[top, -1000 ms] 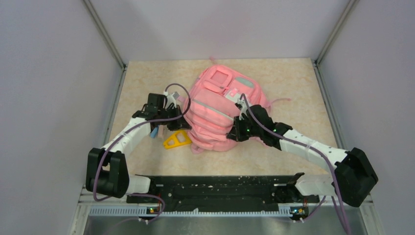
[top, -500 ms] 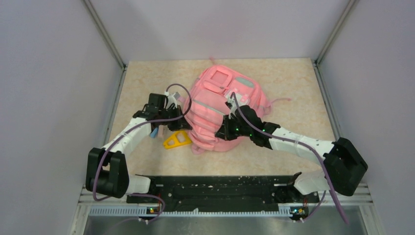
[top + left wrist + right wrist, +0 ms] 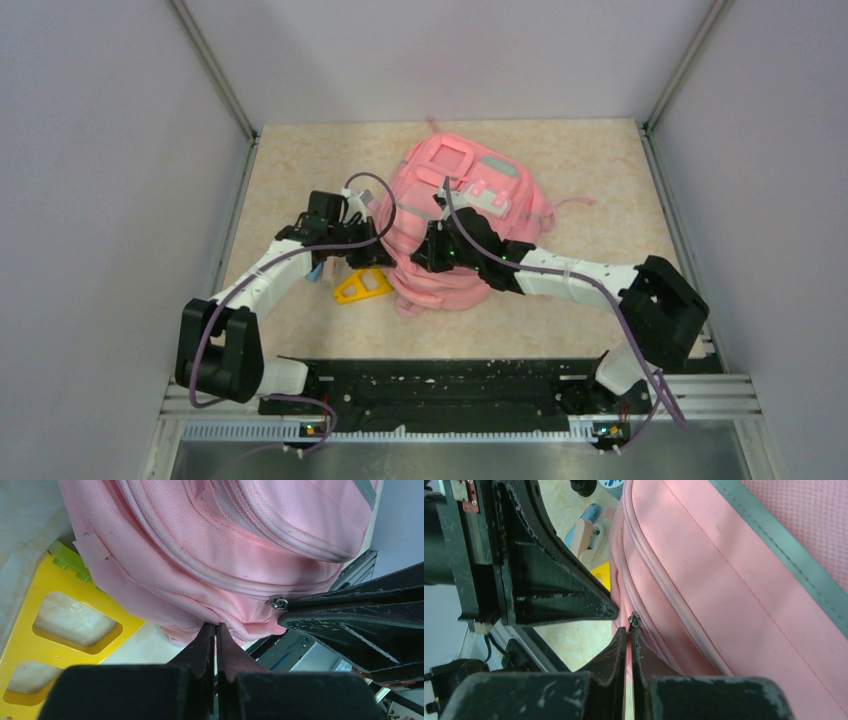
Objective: Pack the student bag
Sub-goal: Unzip the student bag at the center of the board.
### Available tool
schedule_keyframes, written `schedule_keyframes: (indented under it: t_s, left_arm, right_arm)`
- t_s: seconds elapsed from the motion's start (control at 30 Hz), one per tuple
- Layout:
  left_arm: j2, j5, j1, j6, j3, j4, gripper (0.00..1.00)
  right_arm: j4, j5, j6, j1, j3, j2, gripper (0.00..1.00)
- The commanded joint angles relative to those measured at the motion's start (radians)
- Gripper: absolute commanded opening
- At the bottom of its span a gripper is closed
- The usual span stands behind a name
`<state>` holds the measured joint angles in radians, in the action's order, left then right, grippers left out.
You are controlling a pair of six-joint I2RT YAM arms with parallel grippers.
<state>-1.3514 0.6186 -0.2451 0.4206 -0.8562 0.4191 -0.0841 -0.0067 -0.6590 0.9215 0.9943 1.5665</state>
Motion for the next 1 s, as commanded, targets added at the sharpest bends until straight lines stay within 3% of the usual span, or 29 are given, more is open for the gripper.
schedule_keyframes:
  t_s: [0.0, 0.17, 0.27, 0.3, 0.37, 0.43, 0.5, 0.57, 0.7, 0.87, 0.97]
  left_arm:
    - [0.005, 0.073, -0.022, 0.004, -0.004, -0.039, 0.00]
    - [0.013, 0.045, -0.021, -0.013, -0.018, -0.017, 0.00]
    - [0.026, 0.015, -0.022, -0.028, -0.029, 0.003, 0.00]
    - [0.032, 0.006, -0.022, -0.033, -0.030, 0.007, 0.01]
    - [0.048, -0.012, -0.022, -0.040, -0.035, 0.017, 0.11]
    - [0.068, -0.032, -0.022, -0.049, -0.041, 0.024, 0.27]
    - [0.096, -0.063, -0.022, -0.059, -0.042, 0.030, 0.47]
    - [0.128, -0.105, -0.022, -0.073, -0.041, 0.035, 0.61]
    - [0.202, -0.192, -0.021, -0.101, -0.047, 0.043, 0.83]
    - [0.299, -0.352, -0.019, -0.122, -0.061, 0.077, 0.87]
    - [0.358, -0.426, -0.019, -0.140, -0.052, 0.080, 0.88]
  right_arm:
    - [-0.117, 0.061, -0.006, 0.019, 0.115, 0.052, 0.00]
    - [-0.090, 0.095, 0.043, 0.030, 0.116, 0.029, 0.00]
    - [-0.054, 0.099, 0.097, 0.030, 0.101, -0.016, 0.13]
    - [-0.042, 0.103, 0.115, 0.030, 0.091, -0.035, 0.22]
    - [-0.015, 0.095, 0.156, 0.030, 0.070, -0.081, 0.43]
    - [0.010, 0.060, 0.198, 0.030, 0.048, -0.134, 0.62]
    - [0.037, 0.024, 0.257, 0.030, 0.026, -0.196, 0.73]
    - [0.078, 0.046, 0.316, 0.030, 0.011, -0.247, 0.81]
    - [0.197, 0.154, 0.482, 0.028, -0.013, -0.336, 0.90]
    - [0.294, 0.177, 0.691, 0.028, -0.060, -0.410, 0.92]
    - [0.302, 0.175, 0.724, 0.029, -0.114, -0.430, 0.92]
